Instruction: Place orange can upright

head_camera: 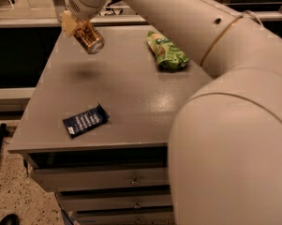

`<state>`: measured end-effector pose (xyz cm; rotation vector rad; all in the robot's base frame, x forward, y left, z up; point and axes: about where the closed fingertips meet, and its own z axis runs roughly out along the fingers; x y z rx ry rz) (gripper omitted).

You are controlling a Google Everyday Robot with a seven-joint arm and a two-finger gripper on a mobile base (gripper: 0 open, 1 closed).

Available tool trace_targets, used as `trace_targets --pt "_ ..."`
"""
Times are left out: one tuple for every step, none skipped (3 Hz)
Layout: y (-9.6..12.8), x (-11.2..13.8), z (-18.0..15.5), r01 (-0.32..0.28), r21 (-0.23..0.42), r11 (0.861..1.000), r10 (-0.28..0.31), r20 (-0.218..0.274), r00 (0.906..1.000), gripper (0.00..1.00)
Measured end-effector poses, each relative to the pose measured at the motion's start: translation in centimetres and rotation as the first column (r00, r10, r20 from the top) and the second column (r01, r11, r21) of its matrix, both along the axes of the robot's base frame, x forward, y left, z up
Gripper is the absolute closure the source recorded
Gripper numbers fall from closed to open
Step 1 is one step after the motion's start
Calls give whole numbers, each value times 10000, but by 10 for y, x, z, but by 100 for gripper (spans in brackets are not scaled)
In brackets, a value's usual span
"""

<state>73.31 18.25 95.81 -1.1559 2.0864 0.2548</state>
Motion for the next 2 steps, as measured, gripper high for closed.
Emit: trace_targets --pt "-15 -26 3 -353 1263 9914 299 450 9985 100" --pt "-20 -44 -5 -975 2437 9649 724 1098 9913 100"
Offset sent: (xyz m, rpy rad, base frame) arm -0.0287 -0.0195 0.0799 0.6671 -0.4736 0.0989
